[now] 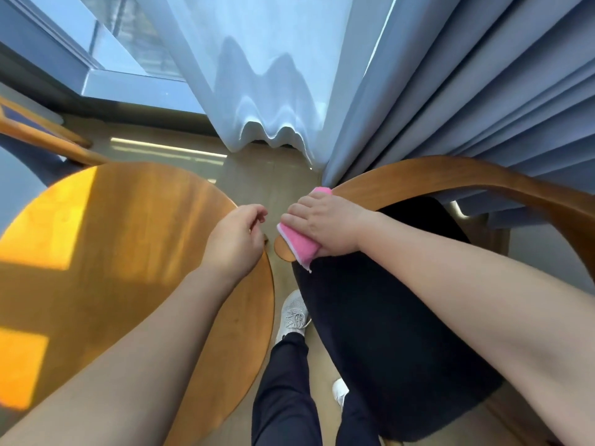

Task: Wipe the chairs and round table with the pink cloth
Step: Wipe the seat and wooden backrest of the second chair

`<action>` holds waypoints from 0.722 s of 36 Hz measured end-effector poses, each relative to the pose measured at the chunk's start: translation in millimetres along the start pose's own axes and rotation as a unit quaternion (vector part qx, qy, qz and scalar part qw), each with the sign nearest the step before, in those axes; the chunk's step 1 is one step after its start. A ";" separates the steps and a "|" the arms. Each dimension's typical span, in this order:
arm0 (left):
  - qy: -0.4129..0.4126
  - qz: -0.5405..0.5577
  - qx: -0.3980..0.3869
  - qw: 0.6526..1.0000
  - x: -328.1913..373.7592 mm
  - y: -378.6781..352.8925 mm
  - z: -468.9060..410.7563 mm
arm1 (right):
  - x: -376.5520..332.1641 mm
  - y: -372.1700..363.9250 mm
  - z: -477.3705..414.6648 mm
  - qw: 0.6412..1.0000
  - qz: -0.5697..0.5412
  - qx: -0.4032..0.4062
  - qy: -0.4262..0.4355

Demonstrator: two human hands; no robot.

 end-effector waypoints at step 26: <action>-0.156 -0.064 0.027 0.985 122.7 -66.6 -55.8 | 129.1 -19.0 96.6 0.981 -0.022 0.022 -0.192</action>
Point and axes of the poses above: each hand's wrist, its own z-axis away from the middle knuckle, its own y-axis out of the back of the hand, x = y × z, the point moved 8 cm from there along -z, towards the middle knuckle, and after that the axes turned 4 degrees about -y, right-handed, at the moved point
